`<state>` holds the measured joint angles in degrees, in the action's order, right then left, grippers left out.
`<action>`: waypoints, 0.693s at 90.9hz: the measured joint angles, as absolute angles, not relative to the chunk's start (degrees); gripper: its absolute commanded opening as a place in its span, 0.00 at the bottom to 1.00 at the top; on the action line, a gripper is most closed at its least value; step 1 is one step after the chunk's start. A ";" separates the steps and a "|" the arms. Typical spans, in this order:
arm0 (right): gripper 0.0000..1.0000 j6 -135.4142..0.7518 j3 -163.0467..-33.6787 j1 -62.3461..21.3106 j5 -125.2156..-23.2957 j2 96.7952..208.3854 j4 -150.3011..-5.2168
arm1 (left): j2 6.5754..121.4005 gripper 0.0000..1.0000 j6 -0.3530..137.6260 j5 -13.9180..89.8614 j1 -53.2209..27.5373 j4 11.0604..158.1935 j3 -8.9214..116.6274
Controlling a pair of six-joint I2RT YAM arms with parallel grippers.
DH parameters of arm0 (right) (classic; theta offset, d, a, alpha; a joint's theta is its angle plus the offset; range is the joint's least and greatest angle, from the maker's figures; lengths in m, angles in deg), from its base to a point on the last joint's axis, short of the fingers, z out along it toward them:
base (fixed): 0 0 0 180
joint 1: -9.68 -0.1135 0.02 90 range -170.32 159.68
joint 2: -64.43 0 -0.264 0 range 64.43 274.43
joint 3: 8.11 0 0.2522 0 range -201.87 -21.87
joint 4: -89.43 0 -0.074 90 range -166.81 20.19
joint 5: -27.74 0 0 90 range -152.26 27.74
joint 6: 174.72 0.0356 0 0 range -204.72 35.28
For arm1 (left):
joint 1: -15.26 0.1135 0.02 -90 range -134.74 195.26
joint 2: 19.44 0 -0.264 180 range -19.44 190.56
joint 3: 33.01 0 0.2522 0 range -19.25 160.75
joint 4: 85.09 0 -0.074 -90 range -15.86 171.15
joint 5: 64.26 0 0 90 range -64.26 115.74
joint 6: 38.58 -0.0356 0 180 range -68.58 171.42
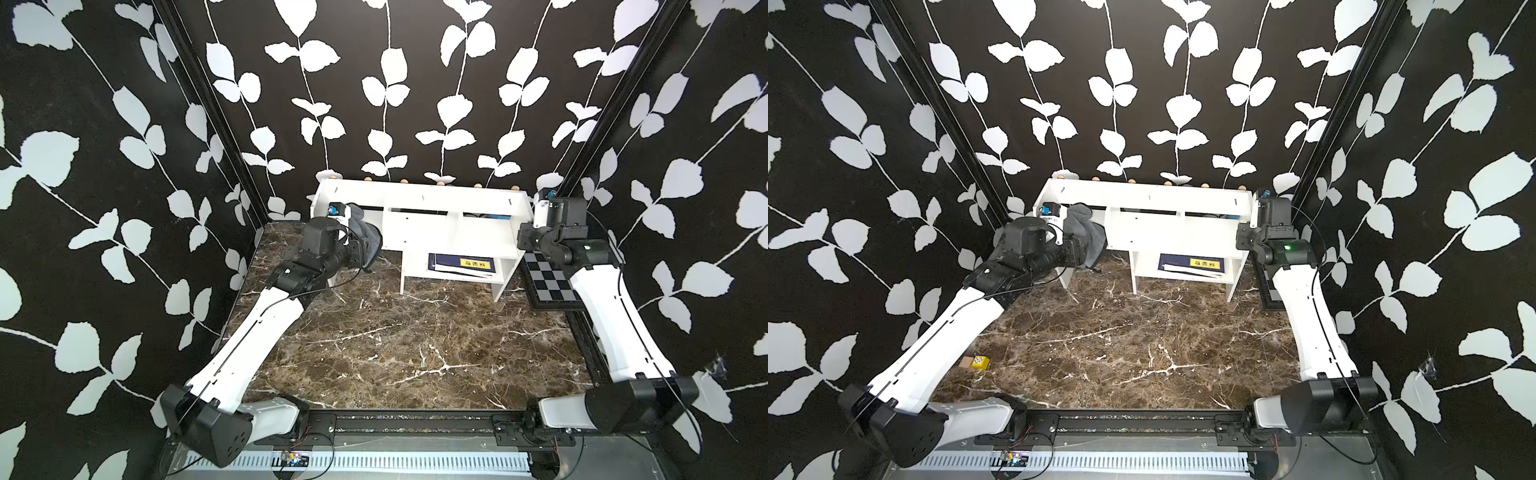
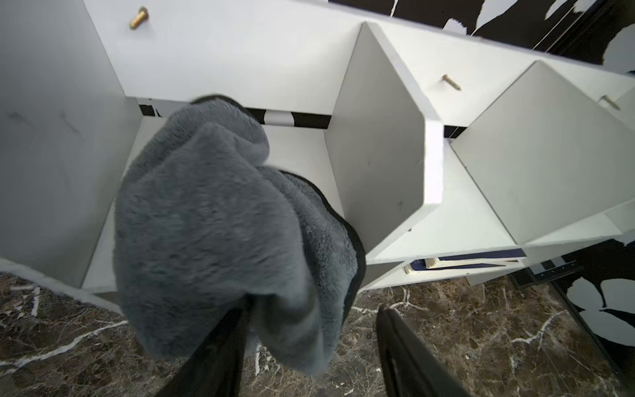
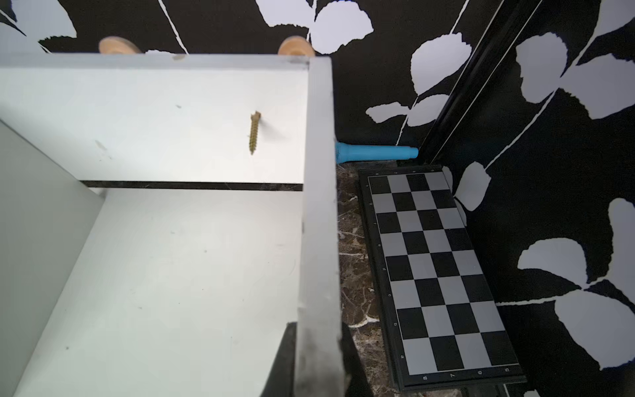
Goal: Wipe the bookshelf clean with a cloth
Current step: Hold the shelf at the center of the board, then adjust the cleaning item on the shelf.
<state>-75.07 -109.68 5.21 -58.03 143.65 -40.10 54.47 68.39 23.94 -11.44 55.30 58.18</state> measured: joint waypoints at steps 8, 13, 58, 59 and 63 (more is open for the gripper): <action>0.00 -75.02 -109.62 5.35 -58.01 143.65 -40.19 | 57.79 0.56 68.43 24.05 -11.44 55.69 60.49; 0.00 -75.04 -109.62 5.32 -57.98 143.65 -40.21 | 59.39 0.52 68.34 23.94 -11.44 55.85 61.28; 0.00 -76.31 -108.11 6.53 -61.20 143.06 -42.33 | 63.67 0.00 63.75 15.13 -11.44 55.87 64.21; 0.00 -76.46 -107.91 6.70 -61.50 142.95 -42.57 | 63.91 0.00 63.65 15.00 -11.44 55.82 64.67; 0.00 -77.03 -107.10 7.58 -63.54 142.55 -43.66 | 64.89 0.00 63.12 14.45 -11.44 55.69 67.09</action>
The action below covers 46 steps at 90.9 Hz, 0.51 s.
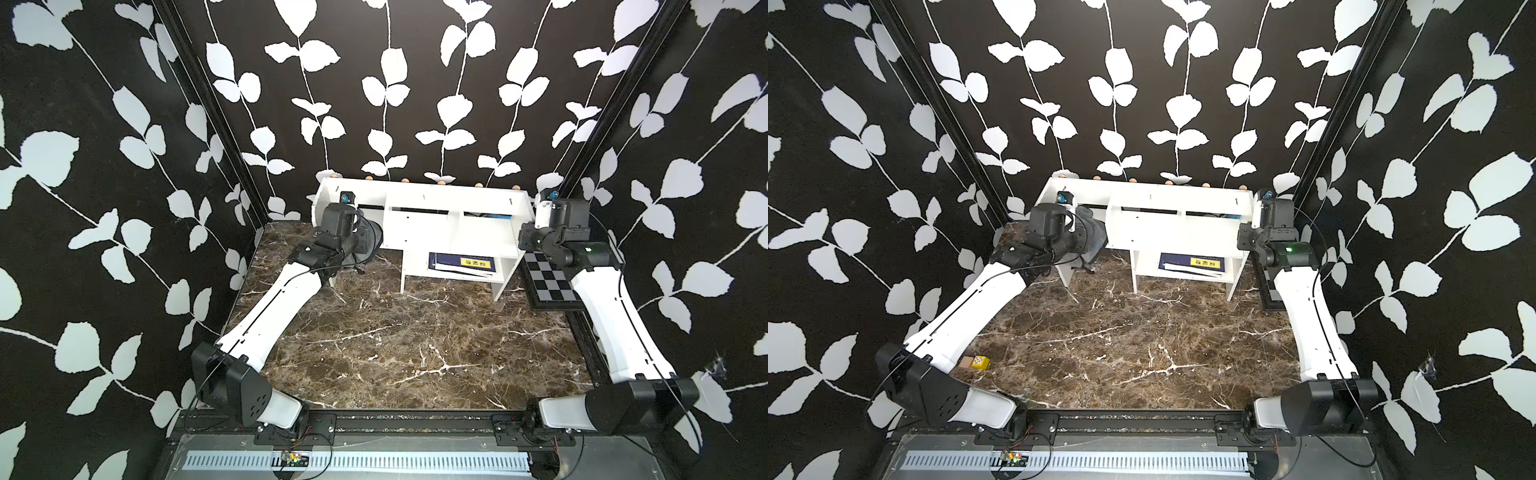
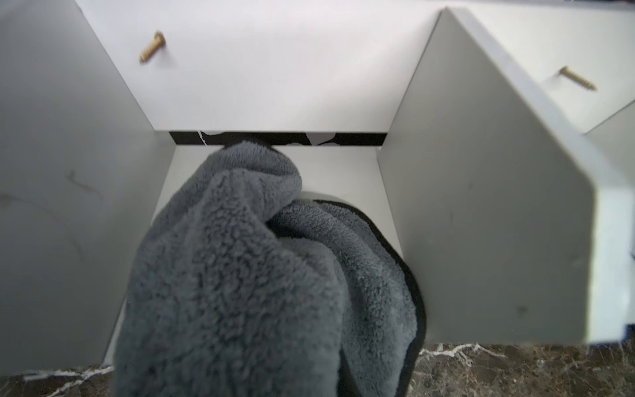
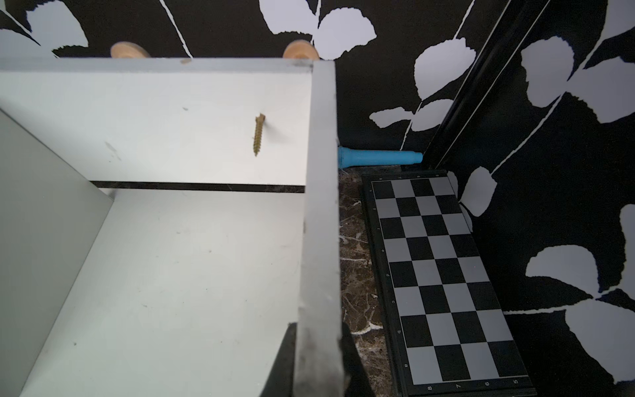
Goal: Wipe the bookshelf clean with a cloth
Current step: Adjust the cleaning item on the shelf.
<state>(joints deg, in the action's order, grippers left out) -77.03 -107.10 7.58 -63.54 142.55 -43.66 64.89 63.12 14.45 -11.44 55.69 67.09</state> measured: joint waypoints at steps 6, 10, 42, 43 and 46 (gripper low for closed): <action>0.00 -78.17 -106.27 9.48 -67.43 142.25 -45.02 | 66.51 0.00 62.55 14.10 -11.44 55.74 70.88; 0.00 -79.04 -106.03 10.74 -69.98 142.25 -45.65 | 67.52 0.00 62.27 14.06 -11.42 55.78 73.28; 0.00 -81.10 -105.25 13.48 -74.62 142.07 -46.83 | 70.34 0.00 62.77 15.74 -11.38 57.70 75.62; 0.00 -80.99 -105.09 13.45 -74.53 141.99 -46.96 | 70.31 0.00 62.90 15.94 -11.38 58.05 75.05; 0.00 -80.68 -104.66 13.43 -74.29 141.70 -47.29 | 70.21 0.00 63.40 16.99 -11.38 59.12 73.08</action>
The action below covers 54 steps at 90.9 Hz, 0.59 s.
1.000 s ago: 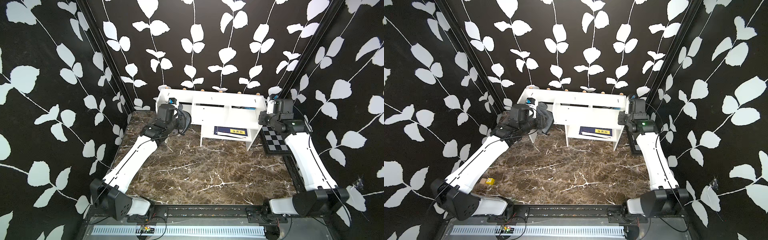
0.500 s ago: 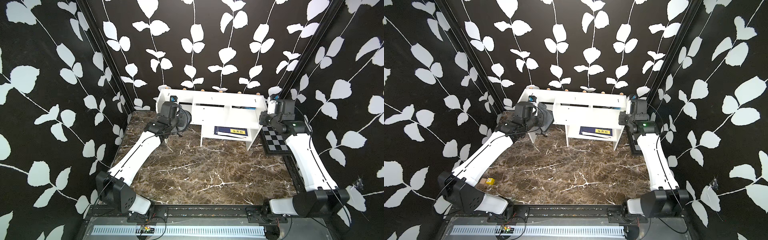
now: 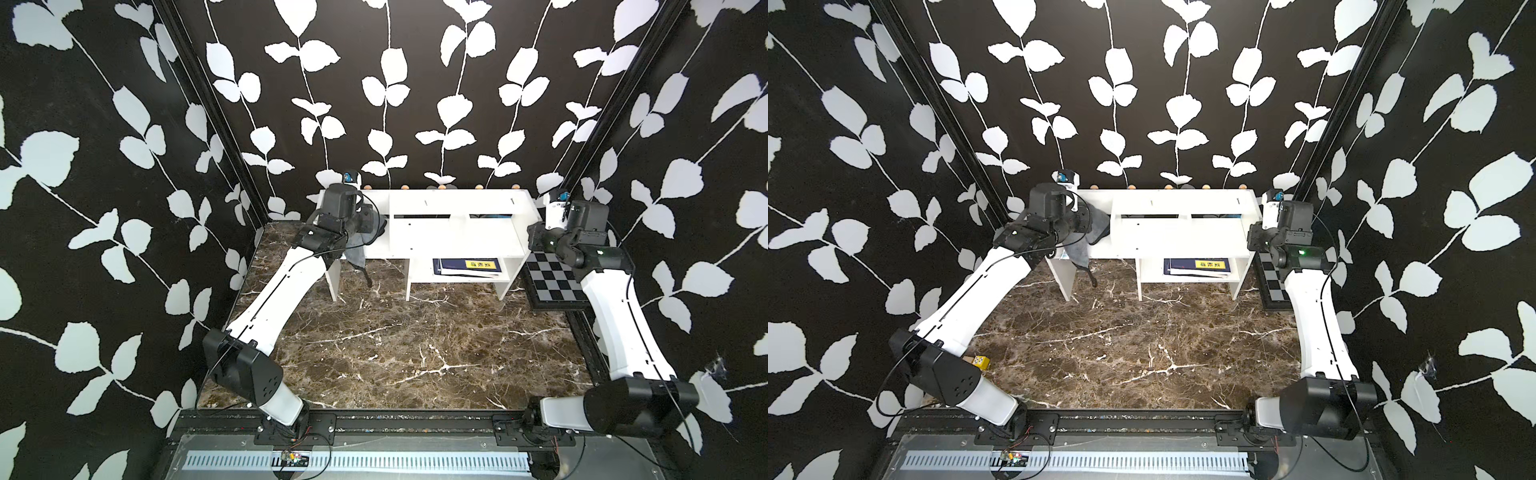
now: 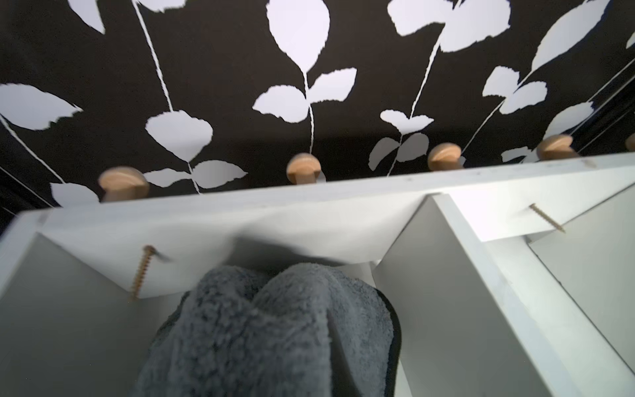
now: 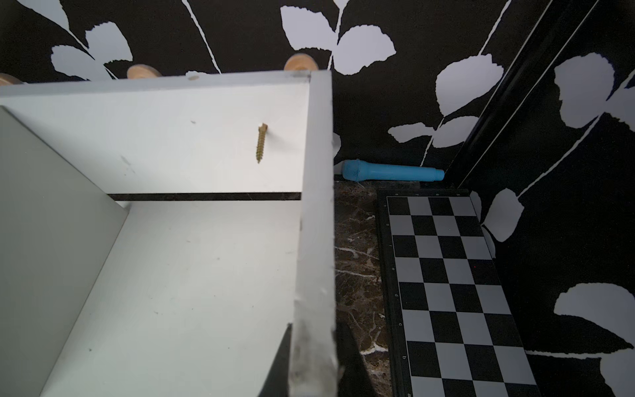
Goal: Wipe the bookshelf clean with a cloth
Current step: Adjust the cleaning item on the shelf.
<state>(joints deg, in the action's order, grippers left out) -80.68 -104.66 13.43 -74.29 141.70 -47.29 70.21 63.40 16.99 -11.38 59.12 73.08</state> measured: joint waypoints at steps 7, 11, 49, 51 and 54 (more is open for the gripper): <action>0.00 -80.07 -103.80 12.95 -73.24 140.87 -47.62 | 70.18 0.00 64.63 20.31 -11.53 60.59 68.14; 0.00 -79.77 -103.41 12.56 -72.34 140.41 -47.64 | 70.16 0.00 65.31 21.91 -11.97 60.96 65.37; 0.00 -77.25 -103.41 9.98 -67.08 138.49 -44.16 | 53.90 0.50 64.39 14.78 -15.29 56.98 61.11; 0.00 -77.21 -103.45 9.91 -66.92 138.51 -44.06 | 53.90 0.52 64.37 14.04 -15.29 56.61 62.40; 0.00 -77.19 -103.52 9.80 -66.75 138.49 -43.90 | 54.01 0.54 64.39 12.97 -15.18 56.26 64.23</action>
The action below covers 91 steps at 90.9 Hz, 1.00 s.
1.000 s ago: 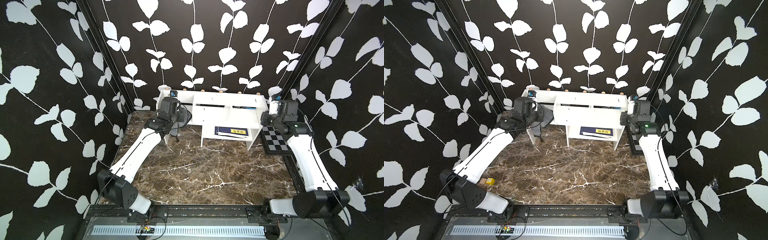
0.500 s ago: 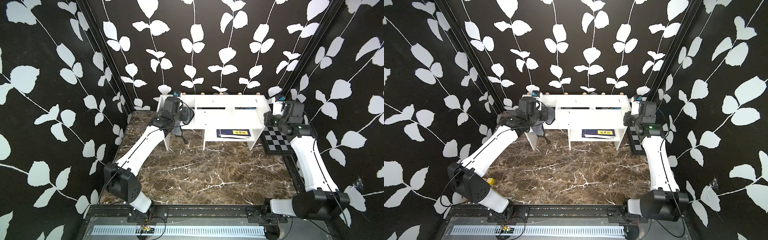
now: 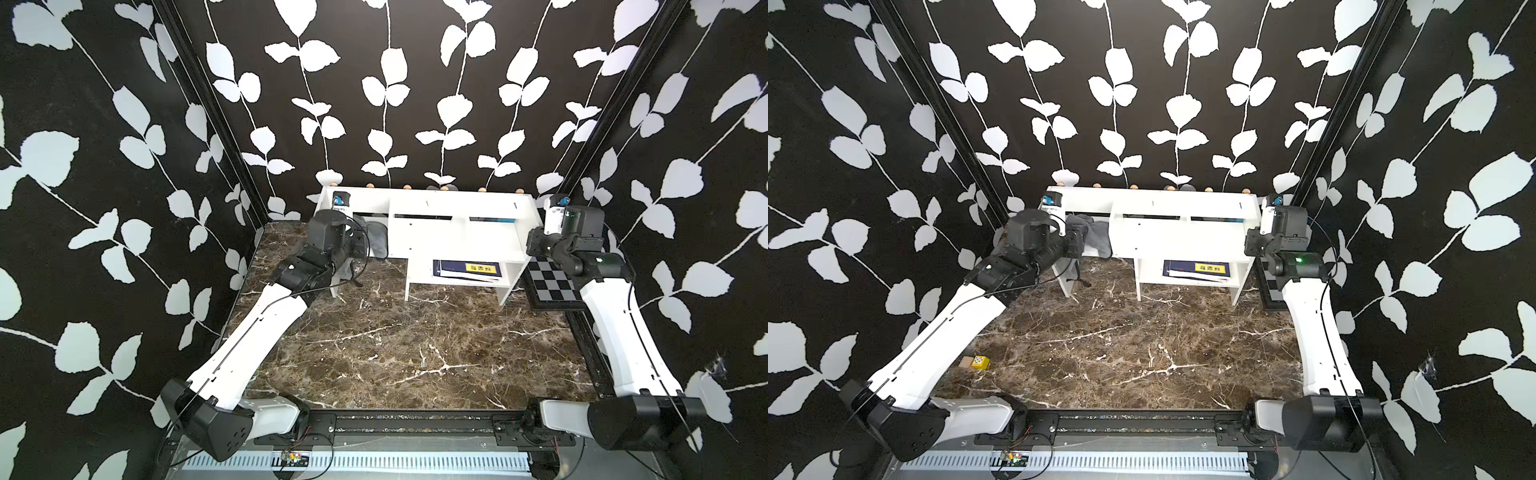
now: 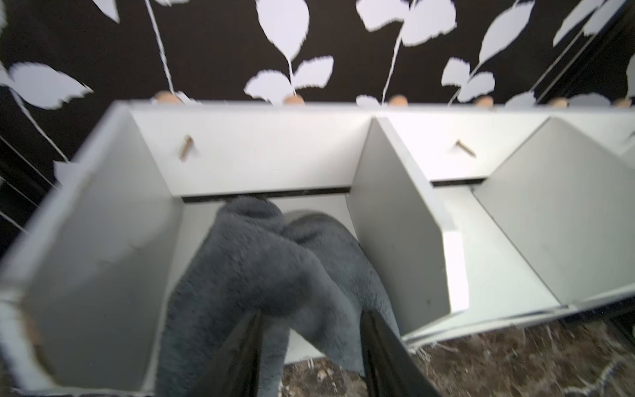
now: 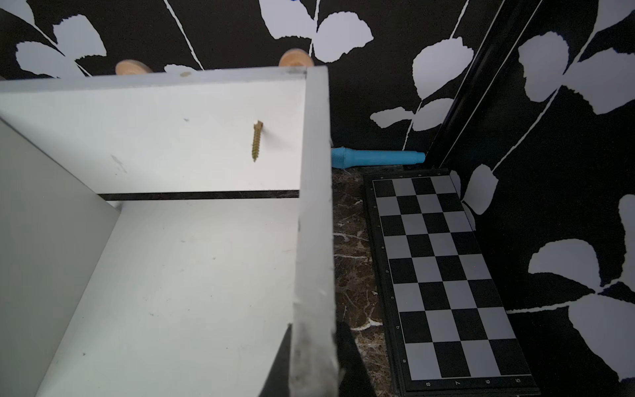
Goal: Wipe the bookshelf clean with a cloth
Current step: Adjust the cleaning item on the shelf, then wipe the dust from the shelf.
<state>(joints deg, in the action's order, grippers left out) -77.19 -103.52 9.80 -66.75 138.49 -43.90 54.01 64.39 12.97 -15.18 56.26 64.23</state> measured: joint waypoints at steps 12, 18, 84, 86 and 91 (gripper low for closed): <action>0.00 -77.08 -103.56 9.50 -66.14 138.49 -43.73 | 55.08 0.59 64.52 10.02 -15.07 54.49 66.48; 0.00 -77.05 -103.56 9.43 -66.01 138.47 -43.68 | 56.81 0.61 64.91 9.60 -15.07 53.16 66.33; 0.00 -76.99 -104.46 9.19 -65.70 138.64 -42.13 | 71.36 0.00 66.36 16.68 -12.77 51.69 74.13; 0.00 -76.99 -104.46 9.19 -65.74 138.66 -42.13 | 71.36 0.00 66.36 16.60 -12.51 51.91 74.68; 0.00 -77.08 -104.46 9.24 -65.98 138.68 -42.20 | 71.36 0.00 66.42 16.18 -11.62 52.52 76.19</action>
